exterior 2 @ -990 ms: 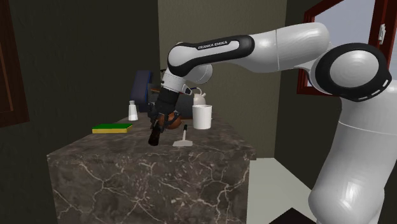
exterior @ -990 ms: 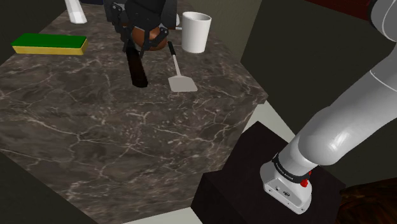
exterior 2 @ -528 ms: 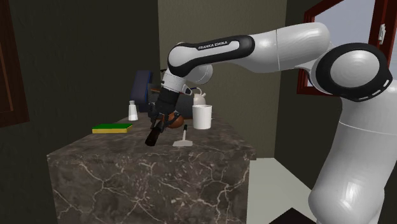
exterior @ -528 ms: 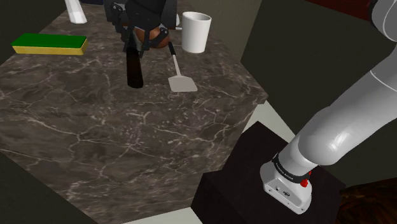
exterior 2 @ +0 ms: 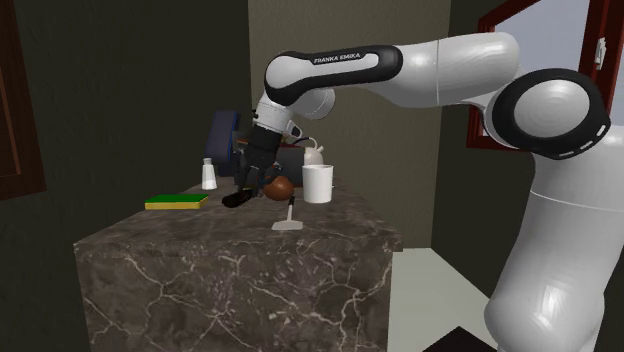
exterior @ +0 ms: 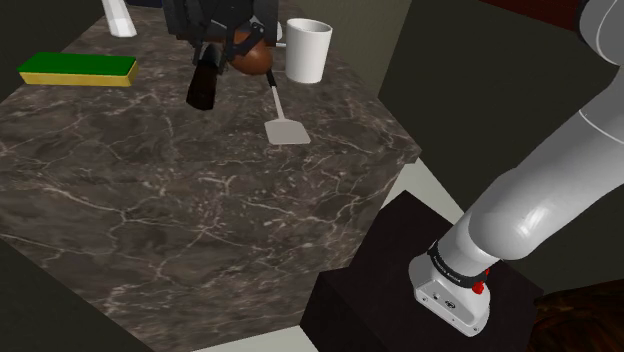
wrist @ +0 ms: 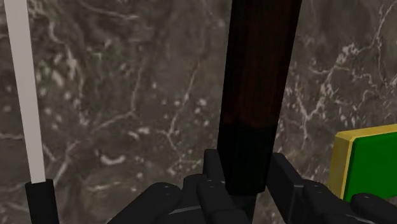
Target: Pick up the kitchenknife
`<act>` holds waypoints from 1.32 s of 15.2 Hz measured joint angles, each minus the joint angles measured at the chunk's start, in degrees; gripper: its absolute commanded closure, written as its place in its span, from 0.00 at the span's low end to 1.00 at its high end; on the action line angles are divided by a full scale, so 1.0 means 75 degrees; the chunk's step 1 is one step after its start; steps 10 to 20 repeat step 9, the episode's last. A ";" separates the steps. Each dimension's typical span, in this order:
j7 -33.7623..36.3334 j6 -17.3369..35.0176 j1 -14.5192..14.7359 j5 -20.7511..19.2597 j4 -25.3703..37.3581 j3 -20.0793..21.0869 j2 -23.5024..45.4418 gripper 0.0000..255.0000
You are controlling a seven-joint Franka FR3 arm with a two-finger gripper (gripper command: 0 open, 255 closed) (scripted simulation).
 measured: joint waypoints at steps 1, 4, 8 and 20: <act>0.0038 -0.0099 0.0000 -0.0034 0.0142 0.0006 0.0042 1.00; 0.0143 -0.0378 0.0006 -0.0112 0.0514 0.0022 0.0133 1.00; 0.0240 -0.0791 -0.0002 -0.0187 0.1024 0.0020 0.0232 1.00; 0.0270 -0.0862 0.0003 -0.0215 0.1134 0.0027 0.0271 1.00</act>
